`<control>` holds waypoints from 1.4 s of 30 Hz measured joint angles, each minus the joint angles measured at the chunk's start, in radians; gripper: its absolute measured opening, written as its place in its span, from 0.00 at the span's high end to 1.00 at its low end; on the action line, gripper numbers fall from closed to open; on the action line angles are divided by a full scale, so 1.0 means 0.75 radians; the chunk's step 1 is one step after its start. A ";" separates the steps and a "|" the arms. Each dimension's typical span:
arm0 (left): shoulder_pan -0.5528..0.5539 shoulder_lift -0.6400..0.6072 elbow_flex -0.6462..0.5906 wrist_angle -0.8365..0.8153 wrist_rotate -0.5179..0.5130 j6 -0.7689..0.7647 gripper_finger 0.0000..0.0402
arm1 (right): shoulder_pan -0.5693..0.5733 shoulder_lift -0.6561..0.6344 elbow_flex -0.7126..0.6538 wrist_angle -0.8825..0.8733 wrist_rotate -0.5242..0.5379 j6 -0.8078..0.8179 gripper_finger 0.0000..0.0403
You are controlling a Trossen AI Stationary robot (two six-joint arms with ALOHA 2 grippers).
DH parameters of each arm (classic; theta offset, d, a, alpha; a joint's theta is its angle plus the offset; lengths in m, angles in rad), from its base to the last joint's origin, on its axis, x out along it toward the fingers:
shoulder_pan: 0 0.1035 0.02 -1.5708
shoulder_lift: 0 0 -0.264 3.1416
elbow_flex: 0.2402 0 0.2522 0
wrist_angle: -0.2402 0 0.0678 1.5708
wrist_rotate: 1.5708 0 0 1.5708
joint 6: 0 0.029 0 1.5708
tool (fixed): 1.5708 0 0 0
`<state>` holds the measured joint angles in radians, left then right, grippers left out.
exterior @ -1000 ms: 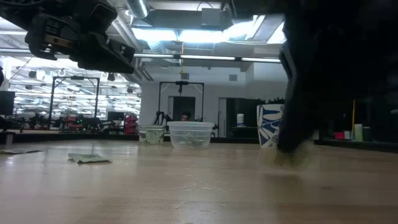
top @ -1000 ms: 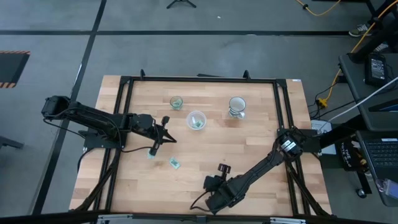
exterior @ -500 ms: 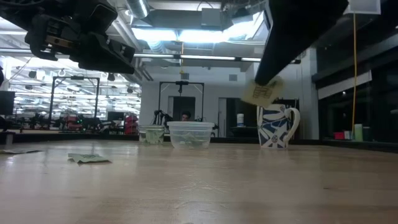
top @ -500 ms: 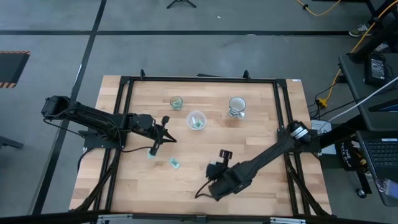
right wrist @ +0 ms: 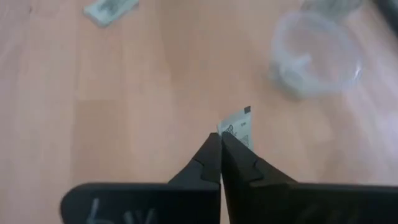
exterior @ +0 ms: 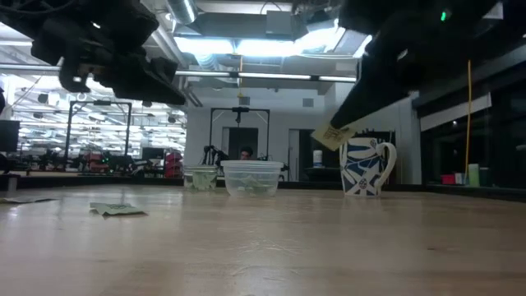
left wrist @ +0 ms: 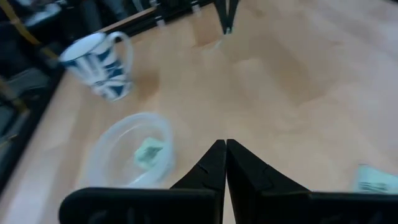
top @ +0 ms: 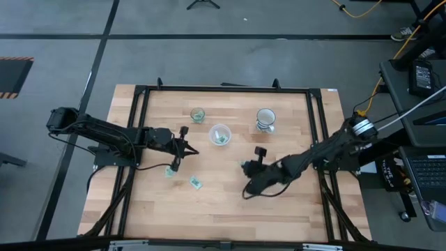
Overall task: Pick and place Stevia / Truvia into bins
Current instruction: Put the stevia packet into the transparent container
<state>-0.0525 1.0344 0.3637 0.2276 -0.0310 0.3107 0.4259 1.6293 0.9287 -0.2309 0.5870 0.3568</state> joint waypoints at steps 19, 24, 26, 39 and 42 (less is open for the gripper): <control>0.003 0.000 0.000 -0.018 -0.309 -0.024 0.98 | -0.410 -0.196 -0.265 0.566 -0.505 -0.496 1.00; 0.003 0.001 0.000 -0.002 -0.309 -0.008 0.98 | -0.408 -0.196 -0.224 0.566 -0.505 -0.554 1.00; 0.003 0.001 0.000 0.030 -0.341 0.015 0.98 | -0.408 -0.196 -0.218 0.565 -0.505 -0.577 1.00; 0.004 0.001 0.001 0.122 -0.348 0.010 0.98 | -0.481 -0.187 -0.134 0.564 -0.506 -0.727 1.00; 0.011 0.001 0.001 0.120 -0.338 -0.020 0.98 | -0.543 -0.178 -0.120 0.552 -0.592 -0.774 1.00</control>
<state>-0.0443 1.0348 0.3645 0.3175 -0.2842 0.2959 0.0188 1.4961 0.8384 0.1835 0.1432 -0.2237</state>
